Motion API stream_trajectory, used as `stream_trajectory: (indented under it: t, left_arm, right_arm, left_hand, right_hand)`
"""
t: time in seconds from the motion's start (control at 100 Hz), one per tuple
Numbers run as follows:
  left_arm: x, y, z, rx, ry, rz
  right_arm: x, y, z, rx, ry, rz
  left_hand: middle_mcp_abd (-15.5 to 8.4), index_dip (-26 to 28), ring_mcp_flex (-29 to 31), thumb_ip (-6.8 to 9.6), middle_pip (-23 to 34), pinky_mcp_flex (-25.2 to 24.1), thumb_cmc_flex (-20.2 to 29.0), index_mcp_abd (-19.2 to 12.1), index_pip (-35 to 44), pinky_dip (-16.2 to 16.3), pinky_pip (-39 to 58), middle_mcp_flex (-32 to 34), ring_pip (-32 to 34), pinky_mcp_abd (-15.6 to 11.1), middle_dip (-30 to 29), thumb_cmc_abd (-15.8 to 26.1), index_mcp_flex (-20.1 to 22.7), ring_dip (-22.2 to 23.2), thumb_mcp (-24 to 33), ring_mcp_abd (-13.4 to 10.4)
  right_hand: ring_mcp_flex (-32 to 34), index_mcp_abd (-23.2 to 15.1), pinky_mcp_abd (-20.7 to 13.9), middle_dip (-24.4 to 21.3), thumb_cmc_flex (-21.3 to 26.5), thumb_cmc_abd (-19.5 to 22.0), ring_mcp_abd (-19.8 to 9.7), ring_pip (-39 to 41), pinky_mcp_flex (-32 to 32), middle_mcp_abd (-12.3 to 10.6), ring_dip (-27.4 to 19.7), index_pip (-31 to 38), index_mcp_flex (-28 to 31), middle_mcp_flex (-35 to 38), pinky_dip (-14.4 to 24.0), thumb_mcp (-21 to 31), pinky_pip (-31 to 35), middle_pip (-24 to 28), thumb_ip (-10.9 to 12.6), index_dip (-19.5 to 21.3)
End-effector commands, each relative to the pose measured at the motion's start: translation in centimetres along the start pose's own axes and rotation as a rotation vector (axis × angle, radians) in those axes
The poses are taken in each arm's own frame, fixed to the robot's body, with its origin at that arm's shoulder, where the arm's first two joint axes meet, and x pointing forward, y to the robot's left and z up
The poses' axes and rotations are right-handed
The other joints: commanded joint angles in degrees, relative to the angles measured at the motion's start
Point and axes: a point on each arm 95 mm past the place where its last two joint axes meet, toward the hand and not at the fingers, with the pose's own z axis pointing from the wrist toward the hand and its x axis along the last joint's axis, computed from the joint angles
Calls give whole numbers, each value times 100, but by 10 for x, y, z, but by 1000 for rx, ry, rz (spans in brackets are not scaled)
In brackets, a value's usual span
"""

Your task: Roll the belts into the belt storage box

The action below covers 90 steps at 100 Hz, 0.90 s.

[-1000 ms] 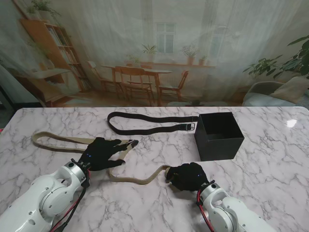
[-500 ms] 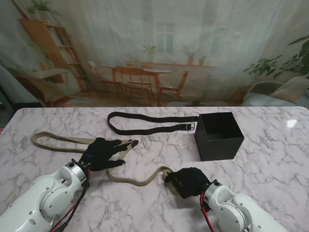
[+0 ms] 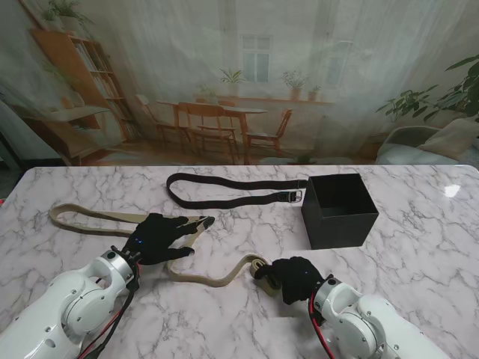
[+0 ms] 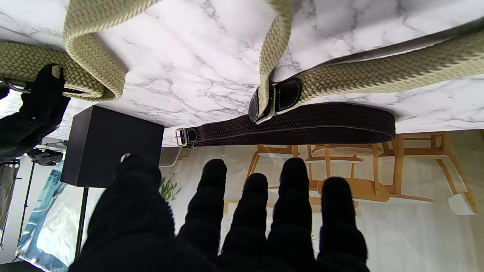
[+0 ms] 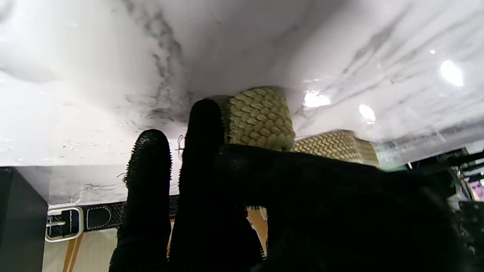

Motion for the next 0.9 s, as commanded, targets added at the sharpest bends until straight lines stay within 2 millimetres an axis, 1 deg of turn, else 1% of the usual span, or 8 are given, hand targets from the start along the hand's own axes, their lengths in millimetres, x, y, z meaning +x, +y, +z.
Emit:
stream_trajectory:
  t: [0.0,0.09,0.14,0.22,0.31,0.47,0.69,0.89]
  left_arm:
    - [0,2,0,-14,0,2]
    - [1,1,-1,-12,-1,3]
    - [1,0,-2,-11,-1,3]
    - [2,0,-3,-11,-2,3]
    - [2,-1,-3,-11,-1,4]
    - [3,-1,-4,-8,-1,5]
    - [3,-1,-3,-10,-2,6]
    - [2,-1,-2,-10,0,7]
  right_arm:
    - [-8,-26,-4,73,-36,10]
    - [-10,-29,-3,79,-51,8]
    - [-11,-30,-2,71,-60,5]
    - [-12,-32,0,54,-68,-1]
    - [-14,-35,2,34,-77,-14]
    - [-14,-38,5,11,-81,-15]
    - [-11,-39,5,-21,-90,-2]
    - [-7,-39,4,-66,-108,1]
  left_hand:
    - [31,59,-165,-55,-37,-79,20,58,-6,78,-152,-139,-106,186,20,243,0,10,-169,39]
    - [31,60,-164,-55,-35,-76,25,57,-4,78,-150,-136,-105,187,20,239,5,10,-169,33]
    - [38,60,-164,-54,-35,-82,28,61,-5,77,-152,-135,-106,188,20,241,2,9,-167,39]
    - [25,60,-160,-54,-33,-78,34,54,-4,78,-150,-132,-103,189,21,242,5,11,-167,35]
    - [34,60,-163,-55,-34,-81,30,52,-4,77,-150,-137,-105,186,21,241,3,10,-170,37]
    - [28,60,-160,-55,-34,-77,27,59,-4,77,-149,-135,-102,189,21,237,4,11,-173,29]
    - [28,59,-167,-56,-35,-79,22,55,-5,78,-147,-134,-107,194,20,235,1,8,-174,34]
    - [28,59,-165,-56,-41,-84,19,54,-6,76,-151,-152,-107,189,17,237,-2,8,-173,35]
  right_hand:
    - [-283,628,-248,131,404,-91,132,-1058,46,-937,-559,367,-106,-289,-430,797,269,192,-442,178]
    - [-219,368,-312,277,472,-146,-44,-925,128,-1167,-475,686,-227,-295,-536,601,531,355,-859,312]
    - [-135,285,-420,341,248,278,-89,-811,248,-1243,-325,871,-236,-211,-464,4,558,402,-951,366]
    - [54,96,-730,468,-93,498,-78,-790,510,-1371,121,1152,-125,-11,708,-895,163,492,-1052,460]
    - [270,-197,-757,585,-427,414,-146,-576,693,-1527,269,1534,71,268,975,-1639,193,643,-1114,661]
    - [581,-334,-692,762,-919,220,-227,-381,931,-1526,243,1771,444,709,1170,-1863,297,698,-832,745]
    - [1031,-366,-509,813,-1244,135,-149,-107,1250,-1424,208,2084,851,1286,1442,-2201,507,707,-1193,147]
    - [1002,-1381,547,1138,-1436,346,96,354,675,-1444,576,3346,1187,1114,2019,-2850,896,848,-1476,-125]
